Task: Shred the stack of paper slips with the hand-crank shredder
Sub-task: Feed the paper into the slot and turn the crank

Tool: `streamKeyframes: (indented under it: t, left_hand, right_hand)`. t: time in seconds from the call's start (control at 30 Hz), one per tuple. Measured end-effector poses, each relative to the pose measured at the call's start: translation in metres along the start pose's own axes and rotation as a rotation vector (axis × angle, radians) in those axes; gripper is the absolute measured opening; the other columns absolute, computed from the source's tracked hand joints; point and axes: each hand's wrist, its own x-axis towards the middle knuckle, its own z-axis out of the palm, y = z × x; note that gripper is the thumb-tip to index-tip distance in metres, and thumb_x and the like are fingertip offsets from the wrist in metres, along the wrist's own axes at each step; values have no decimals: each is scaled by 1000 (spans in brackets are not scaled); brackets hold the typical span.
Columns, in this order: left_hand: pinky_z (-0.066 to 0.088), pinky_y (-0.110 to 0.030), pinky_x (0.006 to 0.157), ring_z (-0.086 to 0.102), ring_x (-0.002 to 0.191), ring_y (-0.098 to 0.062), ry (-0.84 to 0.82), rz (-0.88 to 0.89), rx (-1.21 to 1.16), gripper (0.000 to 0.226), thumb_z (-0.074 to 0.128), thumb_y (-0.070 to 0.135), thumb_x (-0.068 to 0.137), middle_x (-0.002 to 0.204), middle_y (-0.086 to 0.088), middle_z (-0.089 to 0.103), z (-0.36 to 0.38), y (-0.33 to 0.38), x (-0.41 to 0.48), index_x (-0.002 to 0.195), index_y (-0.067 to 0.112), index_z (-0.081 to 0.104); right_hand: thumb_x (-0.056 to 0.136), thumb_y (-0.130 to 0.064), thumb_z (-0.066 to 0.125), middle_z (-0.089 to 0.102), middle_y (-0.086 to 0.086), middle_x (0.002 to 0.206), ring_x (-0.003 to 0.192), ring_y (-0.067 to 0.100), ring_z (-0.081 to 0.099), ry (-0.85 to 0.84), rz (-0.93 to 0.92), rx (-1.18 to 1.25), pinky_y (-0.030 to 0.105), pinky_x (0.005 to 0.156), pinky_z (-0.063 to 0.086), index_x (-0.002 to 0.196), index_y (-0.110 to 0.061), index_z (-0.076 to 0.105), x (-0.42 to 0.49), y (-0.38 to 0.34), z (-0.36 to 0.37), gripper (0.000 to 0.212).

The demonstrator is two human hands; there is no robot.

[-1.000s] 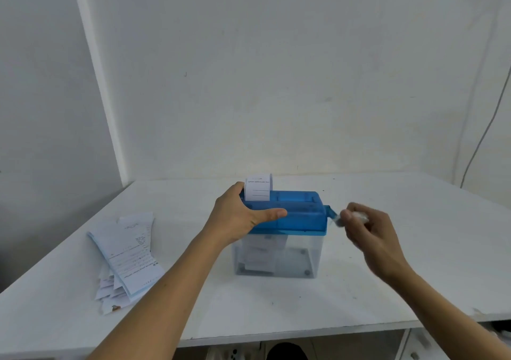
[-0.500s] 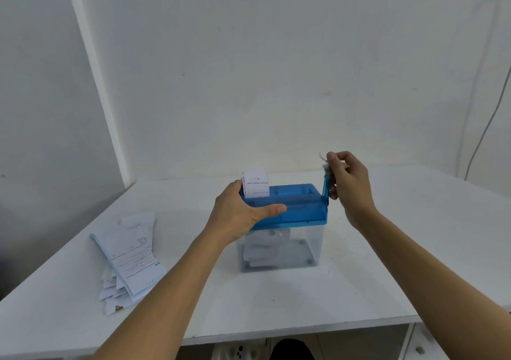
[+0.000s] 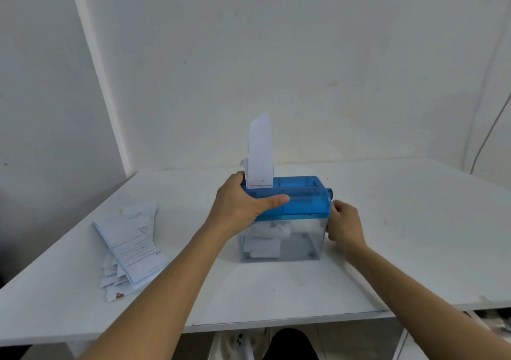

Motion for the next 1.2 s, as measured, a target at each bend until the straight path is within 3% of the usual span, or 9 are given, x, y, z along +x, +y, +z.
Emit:
streamKeyframes:
  t: [0.1,0.2,0.3,0.57,0.67,0.77,0.9,1.0,1.2]
  left_hand:
    - [51,-11,72,58,103,0,7,-21,36,96,79,78,47,117,20,59,1,-2,0,127,32,52]
    - [52,-41,97,59,110,-11,20,-47,134,107,68,96,32,117,22,59,1,-2,3,121,40,50]
    - [47,-48,101,58,110,-13,17,-70,202,103,65,96,30,114,22,57,0,0,4,116,42,46]
    - [48,-45,102,58,110,-16,-15,-101,157,105,73,93,32,114,20,58,-1,3,4,117,38,47]
    - [52,-22,85,58,100,-6,-33,-70,125,81,85,72,52,105,22,56,-3,3,4,115,35,50]
    - [45,-7,63,58,88,2,-82,8,119,81,81,71,51,101,21,57,-6,6,3,115,29,55]
    - [58,-31,86,67,101,-20,-122,-17,-71,104,88,77,25,113,3,65,-6,0,4,111,26,56]
    - [47,-5,64,59,94,-1,-112,7,51,83,83,71,49,109,16,59,-4,3,2,117,31,55]
    - [43,-10,62,56,95,4,-39,-61,26,81,87,63,55,112,21,58,-3,1,2,121,32,51]
  right_hand:
    - [101,-40,50,63,1,57,55,15,51,11,-52,-58,34,58,43,74,-2,59,-19,2,-14,48]
    - [103,-42,48,68,5,62,55,13,54,-58,-96,-128,31,59,46,76,-4,65,-35,-5,-31,50]
    - [104,-42,46,68,5,65,53,11,55,-140,-141,-187,23,54,45,82,-8,68,-50,-15,-48,46]
    - [95,-35,64,58,1,62,56,13,53,-424,-299,-132,23,53,44,85,-2,63,-60,-51,-96,34]
    - [91,-40,63,53,5,60,55,16,48,-428,-371,-25,27,51,41,80,2,60,-51,-70,-98,43]
    - [90,-42,58,50,4,58,53,16,45,-393,-422,59,30,51,39,76,4,59,-38,-84,-90,48]
    - [95,-40,60,58,5,69,57,19,50,-291,-418,157,29,49,42,84,-7,60,-17,-92,-75,34]
    - [100,-30,61,62,4,80,58,17,54,-165,-415,181,27,48,47,96,-9,54,0,-98,-61,22]
    - [101,-34,57,64,0,77,59,8,54,-23,-316,106,19,49,47,93,-7,57,28,-90,-28,29]
